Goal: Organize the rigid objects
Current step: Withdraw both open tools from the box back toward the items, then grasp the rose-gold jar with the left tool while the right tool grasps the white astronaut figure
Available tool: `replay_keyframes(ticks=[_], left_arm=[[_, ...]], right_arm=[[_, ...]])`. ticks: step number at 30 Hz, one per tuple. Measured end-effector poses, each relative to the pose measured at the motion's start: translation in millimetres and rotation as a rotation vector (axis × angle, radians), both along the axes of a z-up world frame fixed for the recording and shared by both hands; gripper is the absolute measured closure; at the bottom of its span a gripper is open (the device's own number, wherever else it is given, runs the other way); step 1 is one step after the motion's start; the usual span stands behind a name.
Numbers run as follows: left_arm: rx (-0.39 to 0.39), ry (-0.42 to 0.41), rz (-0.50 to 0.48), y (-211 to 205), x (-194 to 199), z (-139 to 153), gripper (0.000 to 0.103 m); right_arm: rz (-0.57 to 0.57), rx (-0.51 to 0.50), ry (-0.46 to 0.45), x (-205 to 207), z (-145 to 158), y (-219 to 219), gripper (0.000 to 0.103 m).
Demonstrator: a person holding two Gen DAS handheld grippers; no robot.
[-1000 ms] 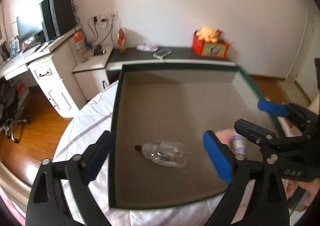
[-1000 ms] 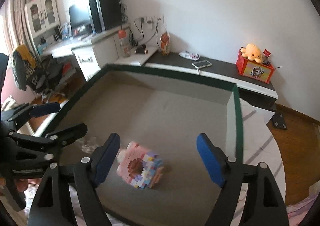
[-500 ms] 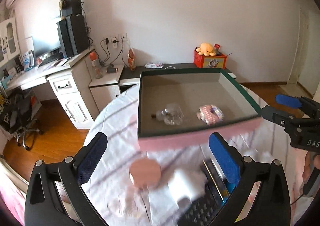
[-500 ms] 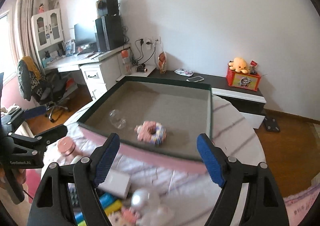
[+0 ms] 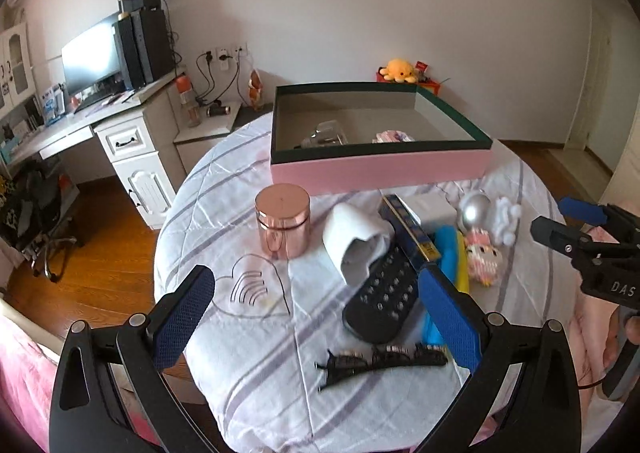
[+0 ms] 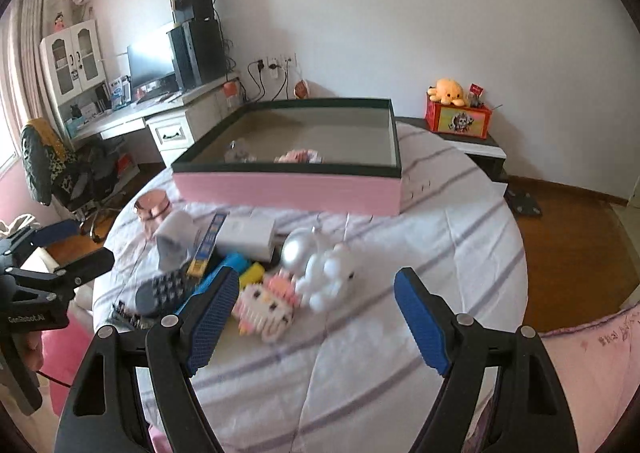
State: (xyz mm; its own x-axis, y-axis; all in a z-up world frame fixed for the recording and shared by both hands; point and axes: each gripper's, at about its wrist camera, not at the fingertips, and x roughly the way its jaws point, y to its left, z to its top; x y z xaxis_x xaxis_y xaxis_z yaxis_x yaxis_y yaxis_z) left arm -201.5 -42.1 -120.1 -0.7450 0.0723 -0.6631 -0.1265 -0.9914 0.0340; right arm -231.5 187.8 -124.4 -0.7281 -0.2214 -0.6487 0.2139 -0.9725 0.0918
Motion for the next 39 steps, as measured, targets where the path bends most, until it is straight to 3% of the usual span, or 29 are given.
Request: replay_keyframes(ticks=[13,31,34,36,39], left_arm=[[0.011,-0.024,0.039,-11.8,8.2,-12.0,0.000],[0.018,-0.066,0.101,-32.4,-34.9,-31.1,0.000],[0.023,-0.073,0.107,-36.0,-41.1,-34.2,0.000],[0.027,-0.080,0.115,-37.8,-45.9,-36.2,0.000],[0.030,-0.087,0.127,-40.9,-52.4,-38.7,0.000]], right_arm=[[-0.018,0.034,-0.022,16.9,-16.9,-2.8,0.022],[-0.047,0.041,-0.085,-29.3,-48.0,1.7,0.022],[-0.043,0.002,-0.093,-34.6,-51.5,7.8,0.022],[-0.033,-0.009,-0.099,-38.4,-53.0,11.1,0.025],[-0.035,-0.016,-0.110,-41.2,-53.0,18.2,0.043]])
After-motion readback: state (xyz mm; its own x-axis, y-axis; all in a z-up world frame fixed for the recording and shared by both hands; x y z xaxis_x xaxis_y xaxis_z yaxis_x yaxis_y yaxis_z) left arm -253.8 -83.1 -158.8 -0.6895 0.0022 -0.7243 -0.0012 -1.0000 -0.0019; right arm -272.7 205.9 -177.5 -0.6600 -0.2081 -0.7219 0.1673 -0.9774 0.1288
